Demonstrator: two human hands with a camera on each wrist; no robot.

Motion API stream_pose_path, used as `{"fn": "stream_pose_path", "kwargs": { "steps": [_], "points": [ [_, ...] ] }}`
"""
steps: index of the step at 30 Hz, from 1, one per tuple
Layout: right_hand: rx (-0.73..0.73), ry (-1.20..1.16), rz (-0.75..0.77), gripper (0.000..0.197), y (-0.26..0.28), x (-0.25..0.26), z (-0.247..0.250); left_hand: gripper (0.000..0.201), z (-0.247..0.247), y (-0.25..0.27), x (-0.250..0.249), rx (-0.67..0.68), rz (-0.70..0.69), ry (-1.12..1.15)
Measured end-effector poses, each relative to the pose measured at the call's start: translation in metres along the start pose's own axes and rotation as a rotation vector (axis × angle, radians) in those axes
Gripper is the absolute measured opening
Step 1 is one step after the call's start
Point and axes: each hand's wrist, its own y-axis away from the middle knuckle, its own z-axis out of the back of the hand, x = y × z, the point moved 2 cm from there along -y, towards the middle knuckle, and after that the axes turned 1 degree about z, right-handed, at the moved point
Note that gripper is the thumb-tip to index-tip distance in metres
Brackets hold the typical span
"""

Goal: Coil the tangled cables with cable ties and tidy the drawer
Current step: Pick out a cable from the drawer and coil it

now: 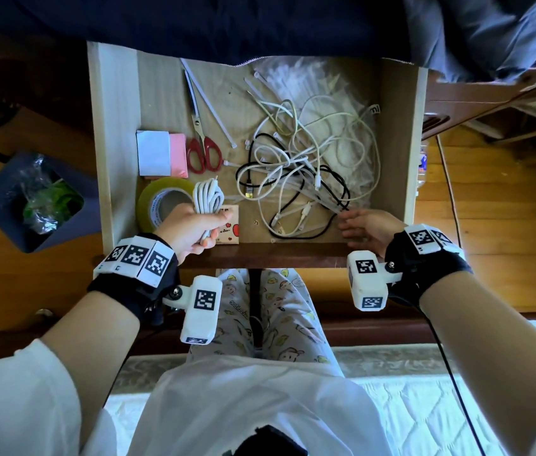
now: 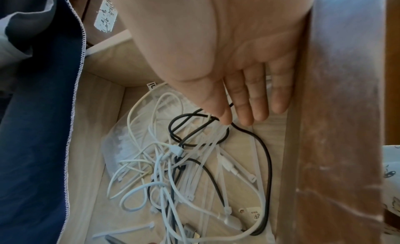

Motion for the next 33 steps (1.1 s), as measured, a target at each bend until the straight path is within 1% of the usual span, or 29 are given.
{"fn": "stream_pose_path", "kwargs": {
  "steps": [2, 6, 9, 13, 16, 19, 22, 24, 29, 33],
  "points": [
    [0.029, 0.054, 0.033, 0.033, 0.002, 0.003, -0.005, 0.021, -0.001, -0.001, 0.001, -0.002, 0.002, 0.009],
    [0.107, 0.286, 0.165, 0.039, 0.0, 0.018, -0.023, 0.02, -0.002, -0.007, 0.005, -0.01, 0.017, 0.042],
    [0.12, 0.429, 0.278, 0.045, -0.004, 0.03, -0.035, 0.02, -0.003, -0.009, 0.006, -0.015, 0.022, 0.057],
    [0.114, 0.596, 0.304, 0.056, -0.007, 0.036, -0.039, 0.02, 0.0, -0.009, 0.004, -0.005, 0.03, 0.076],
    [0.099, 0.585, 0.263, 0.049, -0.008, 0.035, -0.033, 0.016, 0.002, -0.009, 0.002, -0.004, 0.034, 0.075],
    [0.097, 0.711, 0.214, 0.043, -0.011, 0.033, -0.033, 0.014, 0.004, -0.012, 0.002, -0.001, 0.04, 0.066],
    [0.201, 0.884, 0.124, 0.043, -0.015, 0.027, -0.04, 0.015, 0.005, -0.013, 0.002, 0.005, 0.047, 0.062],
    [0.247, 1.017, 0.081, 0.044, -0.016, 0.022, -0.043, 0.016, 0.005, -0.014, 0.002, 0.009, 0.052, 0.06],
    [0.271, 1.253, 0.014, 0.048, -0.022, 0.014, -0.048, 0.015, 0.006, -0.015, 0.002, 0.014, 0.064, 0.059],
    [0.25, 1.277, -0.009, 0.06, -0.024, 0.01, -0.048, 0.015, 0.005, -0.014, 0.001, 0.013, 0.073, 0.057]
  ]
}}
